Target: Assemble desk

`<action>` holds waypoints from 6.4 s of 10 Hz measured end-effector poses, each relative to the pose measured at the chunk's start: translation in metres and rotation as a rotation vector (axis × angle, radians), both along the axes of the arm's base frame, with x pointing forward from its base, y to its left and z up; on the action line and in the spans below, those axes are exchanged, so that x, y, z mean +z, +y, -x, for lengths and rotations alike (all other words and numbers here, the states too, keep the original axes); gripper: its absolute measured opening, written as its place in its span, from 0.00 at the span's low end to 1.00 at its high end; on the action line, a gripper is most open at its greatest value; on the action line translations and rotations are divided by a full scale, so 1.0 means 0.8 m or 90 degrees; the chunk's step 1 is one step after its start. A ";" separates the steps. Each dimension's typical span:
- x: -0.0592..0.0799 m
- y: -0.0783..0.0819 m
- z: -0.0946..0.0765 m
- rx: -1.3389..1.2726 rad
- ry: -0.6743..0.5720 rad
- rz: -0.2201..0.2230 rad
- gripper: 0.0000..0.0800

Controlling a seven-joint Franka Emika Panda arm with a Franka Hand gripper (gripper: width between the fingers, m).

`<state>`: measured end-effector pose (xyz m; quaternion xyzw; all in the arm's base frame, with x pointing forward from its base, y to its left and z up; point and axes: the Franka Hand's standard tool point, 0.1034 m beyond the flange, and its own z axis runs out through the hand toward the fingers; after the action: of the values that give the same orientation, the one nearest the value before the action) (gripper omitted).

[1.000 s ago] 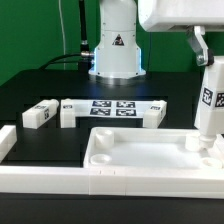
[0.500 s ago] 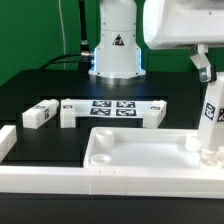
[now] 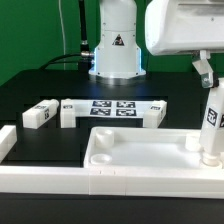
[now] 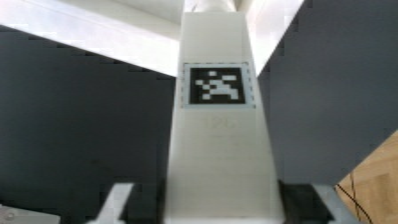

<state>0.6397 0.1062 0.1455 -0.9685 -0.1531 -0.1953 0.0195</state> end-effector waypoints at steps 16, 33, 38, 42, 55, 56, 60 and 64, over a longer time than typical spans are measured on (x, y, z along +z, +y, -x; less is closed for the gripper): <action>-0.003 -0.001 -0.003 -0.001 -0.049 -0.005 0.81; -0.013 0.005 -0.016 0.015 0.333 0.037 0.81; -0.022 0.001 -0.018 0.024 0.321 0.036 0.65; -0.022 0.001 -0.019 0.009 0.322 0.034 0.36; -0.024 -0.015 -0.013 -0.616 0.322 -0.098 0.36; -0.025 -0.015 -0.013 -0.656 0.324 -0.107 0.36; -0.025 -0.018 -0.008 -0.869 0.316 -0.175 0.36; -0.025 -0.011 -0.006 -0.927 0.323 -0.195 0.63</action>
Offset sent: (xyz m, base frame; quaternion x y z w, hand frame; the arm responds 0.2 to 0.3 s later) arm 0.0004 -0.0007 -0.0070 0.0062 0.0108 -0.0052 0.9999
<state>0.6448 0.0973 0.1252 -0.8267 0.5579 0.0492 0.0542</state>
